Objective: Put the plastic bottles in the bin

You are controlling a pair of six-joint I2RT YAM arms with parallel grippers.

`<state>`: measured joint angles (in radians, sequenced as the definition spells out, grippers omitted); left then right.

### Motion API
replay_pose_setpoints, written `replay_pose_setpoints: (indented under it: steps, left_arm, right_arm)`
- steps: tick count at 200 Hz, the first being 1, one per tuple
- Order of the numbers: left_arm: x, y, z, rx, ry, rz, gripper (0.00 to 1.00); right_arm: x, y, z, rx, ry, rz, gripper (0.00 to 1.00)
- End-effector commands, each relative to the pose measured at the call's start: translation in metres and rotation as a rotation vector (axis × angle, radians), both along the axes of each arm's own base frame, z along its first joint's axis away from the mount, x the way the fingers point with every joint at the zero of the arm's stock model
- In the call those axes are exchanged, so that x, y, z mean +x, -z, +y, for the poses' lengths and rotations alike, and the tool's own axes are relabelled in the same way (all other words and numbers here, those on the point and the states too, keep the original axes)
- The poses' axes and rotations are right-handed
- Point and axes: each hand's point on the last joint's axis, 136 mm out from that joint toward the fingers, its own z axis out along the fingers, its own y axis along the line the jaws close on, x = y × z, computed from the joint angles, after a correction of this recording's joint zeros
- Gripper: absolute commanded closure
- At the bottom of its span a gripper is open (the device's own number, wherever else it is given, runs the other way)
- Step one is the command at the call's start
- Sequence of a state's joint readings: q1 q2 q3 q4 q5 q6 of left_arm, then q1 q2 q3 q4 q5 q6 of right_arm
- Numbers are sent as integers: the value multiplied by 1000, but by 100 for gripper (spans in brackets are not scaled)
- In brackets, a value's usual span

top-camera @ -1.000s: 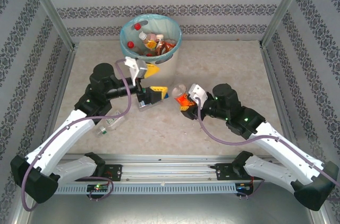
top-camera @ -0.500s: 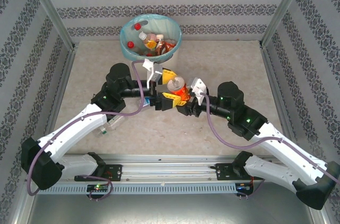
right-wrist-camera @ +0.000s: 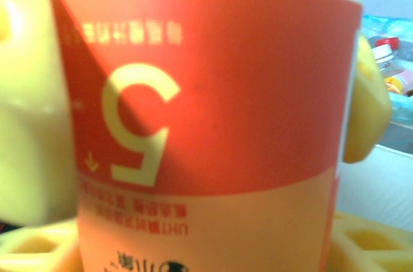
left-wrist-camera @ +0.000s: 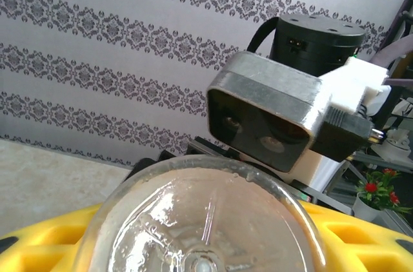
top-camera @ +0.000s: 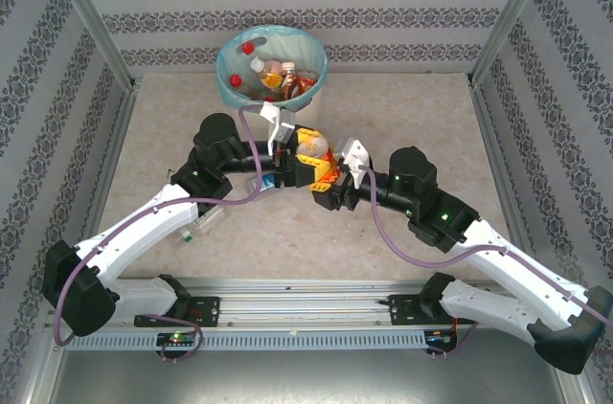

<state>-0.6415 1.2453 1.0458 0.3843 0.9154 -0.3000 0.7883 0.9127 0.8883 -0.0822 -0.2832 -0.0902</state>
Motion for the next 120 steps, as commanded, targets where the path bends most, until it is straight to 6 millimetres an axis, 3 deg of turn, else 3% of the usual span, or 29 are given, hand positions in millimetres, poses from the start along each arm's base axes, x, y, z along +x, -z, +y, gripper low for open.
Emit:
replay_pose_setpoints:
  steps: [1, 28, 50, 84, 120]
  left_arm:
    - [-2, -49, 11, -107, -81, -111, 58]
    - [20, -74, 26, -68, -278, -196, 66]
    - [44, -96, 45, -15, -470, -251, 69]
    - [96, -126, 96, 47, -843, -249, 76]
    - [154, -119, 133, 203, -1032, -203, 76]
  right_arm:
    - [10, -28, -10, 50, 91, -75, 17]
    - [23, -40, -31, 68, 230, -121, 2]
    - [29, -50, -52, 88, 338, -166, 2]
    - [36, -50, -82, 110, 487, -192, 2]
    - [39, -42, -93, 111, 539, -161, 2]
